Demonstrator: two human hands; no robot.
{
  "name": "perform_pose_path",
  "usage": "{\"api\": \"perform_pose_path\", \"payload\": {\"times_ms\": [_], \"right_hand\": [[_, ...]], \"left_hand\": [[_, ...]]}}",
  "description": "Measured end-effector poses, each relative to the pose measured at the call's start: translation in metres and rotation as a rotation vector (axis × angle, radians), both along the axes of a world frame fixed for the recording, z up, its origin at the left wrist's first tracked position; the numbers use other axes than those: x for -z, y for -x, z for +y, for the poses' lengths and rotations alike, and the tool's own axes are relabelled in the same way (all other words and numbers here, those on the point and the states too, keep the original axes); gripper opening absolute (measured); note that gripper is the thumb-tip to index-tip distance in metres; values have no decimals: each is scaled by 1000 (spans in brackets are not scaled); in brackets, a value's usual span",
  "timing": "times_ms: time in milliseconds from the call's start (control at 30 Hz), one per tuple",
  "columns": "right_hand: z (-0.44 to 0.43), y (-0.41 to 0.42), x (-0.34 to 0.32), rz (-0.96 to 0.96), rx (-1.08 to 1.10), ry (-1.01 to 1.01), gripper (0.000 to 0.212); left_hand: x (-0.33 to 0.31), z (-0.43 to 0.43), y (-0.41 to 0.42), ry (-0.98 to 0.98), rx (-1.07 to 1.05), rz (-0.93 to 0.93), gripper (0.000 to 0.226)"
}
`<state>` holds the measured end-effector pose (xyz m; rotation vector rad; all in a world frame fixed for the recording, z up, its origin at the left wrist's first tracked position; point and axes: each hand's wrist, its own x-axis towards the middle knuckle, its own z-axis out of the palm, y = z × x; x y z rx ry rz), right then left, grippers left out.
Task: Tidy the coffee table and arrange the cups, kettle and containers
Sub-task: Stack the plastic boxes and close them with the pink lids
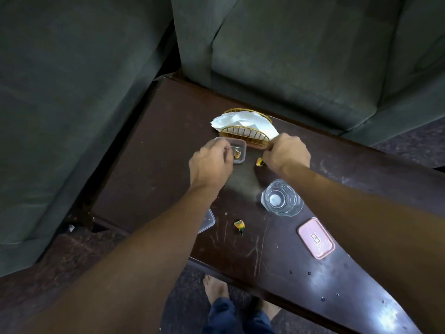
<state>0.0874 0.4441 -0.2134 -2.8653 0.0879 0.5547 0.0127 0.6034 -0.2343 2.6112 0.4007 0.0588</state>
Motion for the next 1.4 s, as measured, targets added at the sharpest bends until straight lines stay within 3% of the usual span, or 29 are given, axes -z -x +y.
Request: {"api": "perform_pose_path", "payload": {"times_ms": [133,267,433,633,767,1000,1267,1400], "right_hand": [[-5,1,4,168,-40,85,36],[9,2,11,212,-65,83,41],[24,5,18,141,-88,139,40],[27,11,14,91,-157,171,38],[31,16,-2,19,-203,103,33],[48,52,-31,59,-260,-29,31],[73,122,-27,255,-397,-86,28],[72,139,-14,277,-340,-125,32]], "left_hand": [[1,-4,26,-22,344,21,17],[16,-2,43,-36,728,340,34],[31,-15,55,-106,916,468,45],[32,-26,55,-133,871,480,31],[19,-15,53,52,626,425,22],[-25,55,56,53,265,211,21],[-26,79,100,-159,425,378,27],[-21,81,106,-174,484,421,27]]}}
